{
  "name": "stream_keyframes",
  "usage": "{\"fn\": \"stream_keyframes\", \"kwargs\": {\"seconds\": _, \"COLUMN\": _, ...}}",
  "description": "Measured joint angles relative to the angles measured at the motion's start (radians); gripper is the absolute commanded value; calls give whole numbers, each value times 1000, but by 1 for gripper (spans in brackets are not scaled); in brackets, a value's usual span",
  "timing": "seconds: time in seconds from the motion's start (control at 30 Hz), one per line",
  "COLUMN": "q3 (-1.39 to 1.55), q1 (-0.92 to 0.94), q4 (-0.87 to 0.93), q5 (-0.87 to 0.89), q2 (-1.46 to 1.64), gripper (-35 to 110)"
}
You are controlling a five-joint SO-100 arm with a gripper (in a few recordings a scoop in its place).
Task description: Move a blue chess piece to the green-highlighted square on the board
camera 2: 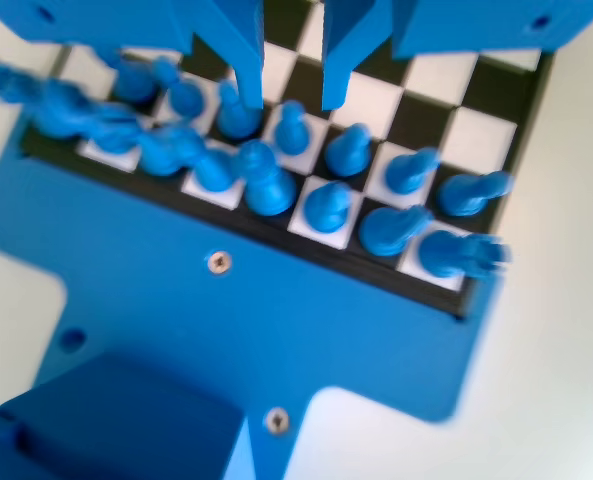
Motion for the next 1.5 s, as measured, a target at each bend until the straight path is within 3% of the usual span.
{"fn": "stream_keyframes", "kwargs": {"seconds": 1.5, "q3": -52, "q1": -23, "q4": -55, "q5": 31, "q2": -156, "gripper": 12}}
